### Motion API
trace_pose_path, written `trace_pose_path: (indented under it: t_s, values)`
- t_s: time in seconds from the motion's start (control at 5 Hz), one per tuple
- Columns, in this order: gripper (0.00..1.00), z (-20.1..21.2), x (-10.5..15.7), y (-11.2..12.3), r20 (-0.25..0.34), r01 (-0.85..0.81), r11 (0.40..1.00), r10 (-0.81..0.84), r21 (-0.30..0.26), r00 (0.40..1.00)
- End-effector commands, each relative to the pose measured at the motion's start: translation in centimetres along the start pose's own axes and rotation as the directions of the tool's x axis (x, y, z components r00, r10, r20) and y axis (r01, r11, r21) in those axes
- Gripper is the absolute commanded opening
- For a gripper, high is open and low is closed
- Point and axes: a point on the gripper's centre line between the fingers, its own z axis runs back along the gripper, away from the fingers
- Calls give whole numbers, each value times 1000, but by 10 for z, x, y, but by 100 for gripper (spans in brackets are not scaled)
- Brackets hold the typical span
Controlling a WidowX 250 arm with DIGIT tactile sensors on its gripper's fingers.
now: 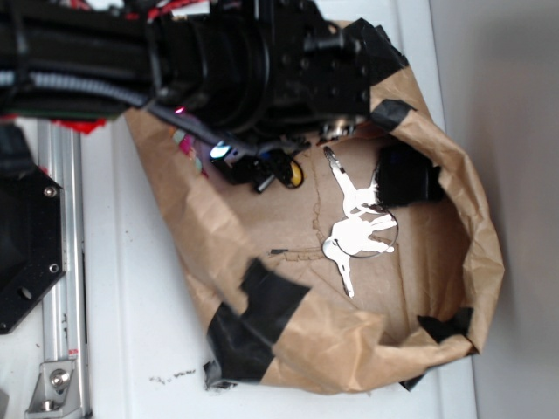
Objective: Grab the multicolored rope.
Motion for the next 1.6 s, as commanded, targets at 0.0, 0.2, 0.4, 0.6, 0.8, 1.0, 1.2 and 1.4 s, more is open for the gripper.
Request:
trace_pose_path:
  t_s: [0.0,0.2,0.4,0.6,0.8,1.0,1.2,1.4]
  values:
    - [0,19,-3,14,260,145,989,-143,11,955]
    - [0,39,-7,15,369,303,953,-279,-8,886]
    - [0,57,-12,17,455,441,897,-385,-19,803]
    - [0,62,-13,15,478,492,871,-430,-6,766]
    - [0,66,-12,13,493,524,852,-460,11,738]
    - [0,71,-13,9,535,606,794,-529,39,659]
    - [100,78,-14,-5,603,770,630,-654,100,457]
    - [100,84,-17,-34,618,860,453,-753,234,229]
